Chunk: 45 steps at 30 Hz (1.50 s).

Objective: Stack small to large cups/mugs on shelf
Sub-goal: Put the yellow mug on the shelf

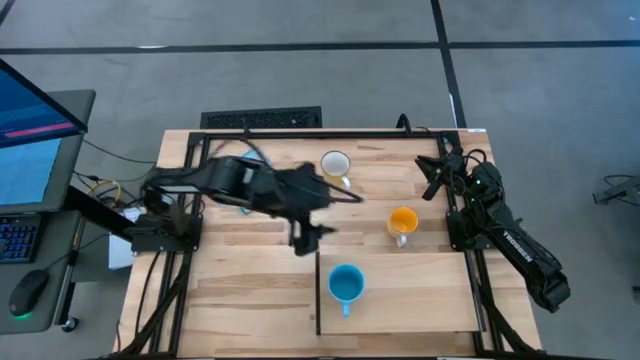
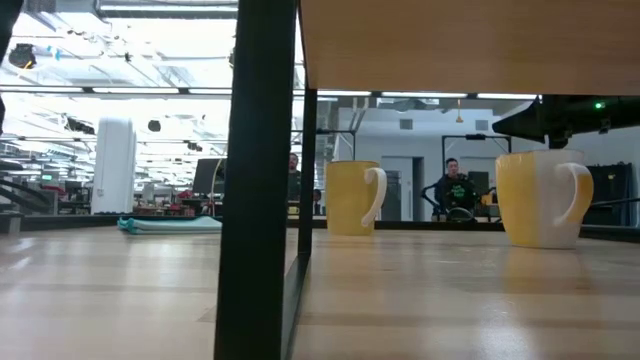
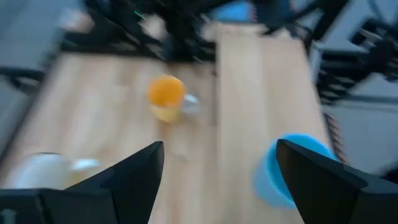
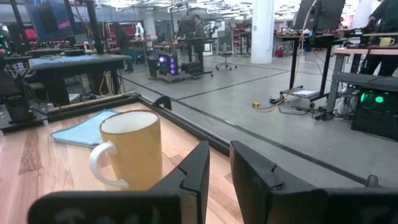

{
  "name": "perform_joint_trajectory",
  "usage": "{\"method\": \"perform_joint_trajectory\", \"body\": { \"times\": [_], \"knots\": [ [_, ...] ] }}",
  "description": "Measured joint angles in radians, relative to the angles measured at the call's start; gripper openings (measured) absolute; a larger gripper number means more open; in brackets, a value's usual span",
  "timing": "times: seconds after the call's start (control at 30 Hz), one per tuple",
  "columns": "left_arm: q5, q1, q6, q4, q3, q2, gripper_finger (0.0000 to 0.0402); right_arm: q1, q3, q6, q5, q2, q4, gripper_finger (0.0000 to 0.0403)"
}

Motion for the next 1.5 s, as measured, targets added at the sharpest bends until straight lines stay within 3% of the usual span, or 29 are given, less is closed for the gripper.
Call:
{"method": "perform_joint_trajectory", "body": {
  "times": [0.17,0.5,0.73,0.87,1.03,1.27,1.5],
  "knots": [
    [-0.155,-0.025,0.072,-0.019,-0.001,-0.08,0.0301,0.0,0.0,0.0,0.0,0.0,0.0,0.0086],
    [-0.161,0.002,0.178,-0.074,-0.001,-0.201,0.0301,0.0,0.0,0.0,0.0,0.0,0.0,0.0086],
    [-0.277,-0.003,0.111,-0.125,-0.076,-0.352,0.0301,0.0,0.0,0.0,0.0,0.0,0.0,0.0086],
    [-0.316,-0.027,0.095,-0.01,-0.279,-0.499,0.0301,0.0,0.0,0.0,-0.001,0.0,0.0,0.0086],
    [-0.349,-0.035,0.069,0.223,-0.67,-0.726,0.0302,0.0,0.0,0.0,-0.001,0.0,0.0,0.0086],
    [-0.337,-0.035,0.082,0.689,-1.263,-1.067,0.0302,0.0,0.0,0.0,-0.001,0.0,0.0,0.0086],
    [-0.351,-0.035,0.074,0.973,-1.688,-1.392,0.0302,0.0,0.0,0.0,-0.001,0.0,0.0,0.0086]
  ]
}}
